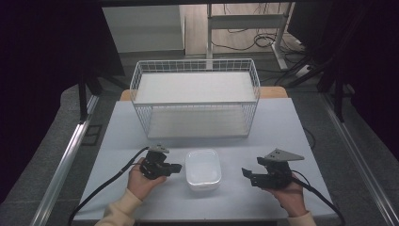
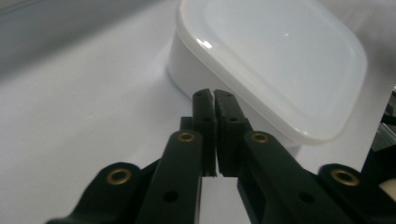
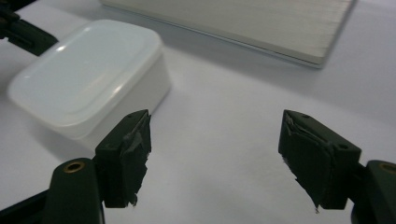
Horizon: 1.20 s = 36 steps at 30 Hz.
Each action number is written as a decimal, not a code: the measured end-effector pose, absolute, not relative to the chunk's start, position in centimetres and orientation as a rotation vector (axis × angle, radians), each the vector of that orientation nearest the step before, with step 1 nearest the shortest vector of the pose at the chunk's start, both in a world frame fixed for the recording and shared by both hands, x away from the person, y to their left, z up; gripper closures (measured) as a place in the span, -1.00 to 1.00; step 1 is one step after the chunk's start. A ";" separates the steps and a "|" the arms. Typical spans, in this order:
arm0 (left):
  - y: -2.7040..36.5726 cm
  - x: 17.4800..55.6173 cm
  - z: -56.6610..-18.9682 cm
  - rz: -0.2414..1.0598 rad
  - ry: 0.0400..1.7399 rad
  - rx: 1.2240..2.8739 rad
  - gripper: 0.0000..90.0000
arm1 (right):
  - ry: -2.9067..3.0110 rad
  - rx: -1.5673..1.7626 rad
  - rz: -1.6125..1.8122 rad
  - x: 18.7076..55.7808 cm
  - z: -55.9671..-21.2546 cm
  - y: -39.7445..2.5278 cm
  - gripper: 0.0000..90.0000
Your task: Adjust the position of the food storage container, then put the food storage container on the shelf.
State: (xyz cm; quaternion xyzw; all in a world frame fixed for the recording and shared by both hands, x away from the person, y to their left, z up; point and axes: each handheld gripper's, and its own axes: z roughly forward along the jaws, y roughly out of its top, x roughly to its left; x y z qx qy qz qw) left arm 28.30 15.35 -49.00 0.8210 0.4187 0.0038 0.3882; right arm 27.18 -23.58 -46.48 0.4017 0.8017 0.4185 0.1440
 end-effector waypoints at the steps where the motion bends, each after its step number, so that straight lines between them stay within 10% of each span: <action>1: 16.0 27.7 -48.5 0.047 1.077 2.059 0.79 | 2.321 1.144 1.232 27.1 -46.4 -23.4 -0.46; 11: 17.5 25.8 -46.7 0.048 1.119 1.984 -0.24 | 2.350 1.109 1.238 26.8 -46.2 -22.6 -0.51; 36: 17.2 26.3 -46.8 -0.045 1.142 1.832 -0.34 | 2.444 1.152 1.309 26.6 -45.6 -20.5 -0.48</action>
